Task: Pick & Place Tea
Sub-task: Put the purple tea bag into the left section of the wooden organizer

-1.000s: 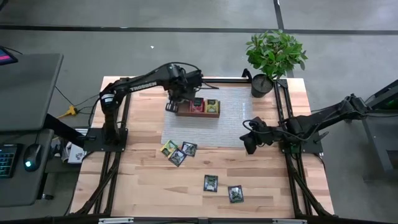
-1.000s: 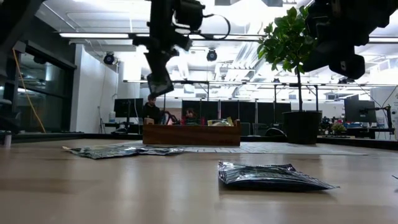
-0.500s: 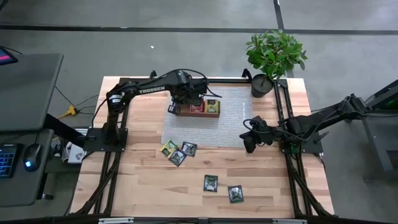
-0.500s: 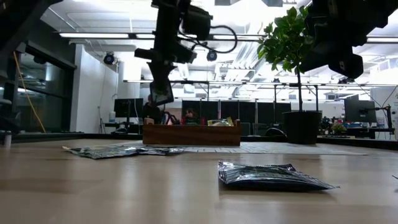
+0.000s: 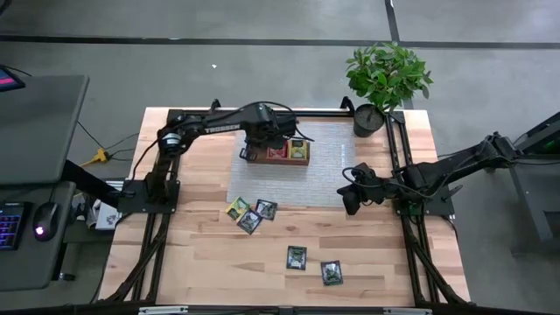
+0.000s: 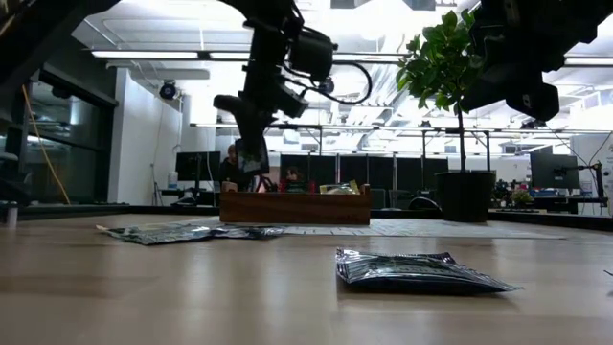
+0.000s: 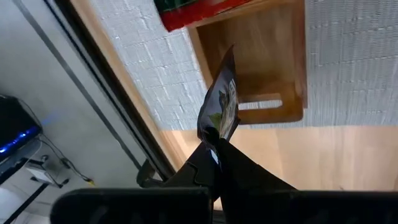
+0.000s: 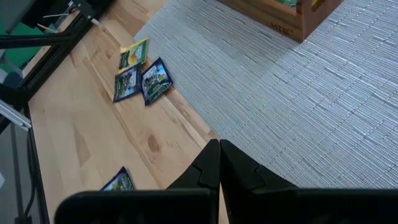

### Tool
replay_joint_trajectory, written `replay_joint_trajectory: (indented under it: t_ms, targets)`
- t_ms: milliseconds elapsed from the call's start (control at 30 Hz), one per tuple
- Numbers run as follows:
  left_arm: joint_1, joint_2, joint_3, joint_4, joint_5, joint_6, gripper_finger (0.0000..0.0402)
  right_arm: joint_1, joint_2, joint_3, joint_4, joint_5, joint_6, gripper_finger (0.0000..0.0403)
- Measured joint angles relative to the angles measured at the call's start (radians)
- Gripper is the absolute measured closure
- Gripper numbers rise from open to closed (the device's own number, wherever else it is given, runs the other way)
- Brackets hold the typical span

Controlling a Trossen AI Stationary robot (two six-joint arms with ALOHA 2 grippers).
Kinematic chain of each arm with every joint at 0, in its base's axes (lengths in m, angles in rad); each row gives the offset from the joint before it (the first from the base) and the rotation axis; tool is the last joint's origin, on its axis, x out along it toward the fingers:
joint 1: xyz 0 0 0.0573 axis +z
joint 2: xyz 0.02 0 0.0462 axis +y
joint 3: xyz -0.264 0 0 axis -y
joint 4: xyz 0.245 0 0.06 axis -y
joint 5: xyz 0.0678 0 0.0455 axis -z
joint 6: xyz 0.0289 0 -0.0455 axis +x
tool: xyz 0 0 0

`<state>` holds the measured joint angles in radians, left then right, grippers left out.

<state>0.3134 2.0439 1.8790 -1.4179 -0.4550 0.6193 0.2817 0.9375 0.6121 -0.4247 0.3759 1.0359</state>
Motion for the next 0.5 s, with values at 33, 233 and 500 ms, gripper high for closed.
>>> replay_joint_trajectory:
  t_ms: [33, 233, 500]
  targets:
    - [0.0, 0.003, 0.0, -0.005, 0.0, -0.003, 0.0401, 0.0, 0.0, 0.0, 0.0, 0.0, 0.0, 0.0402]
    - [0.0, 0.025, -0.001, 0.015, 0.016, -0.02, 0.0401, 0.0, 0.0, 0.0, 0.0, 0.0, 0.0, 0.0402]
    - [0.0, 0.021, 0.0, 0.047, 0.04, -0.03, 0.0401, 0.0, 0.0, 0.0, 0.001, 0.0, 0.003, 0.0402]
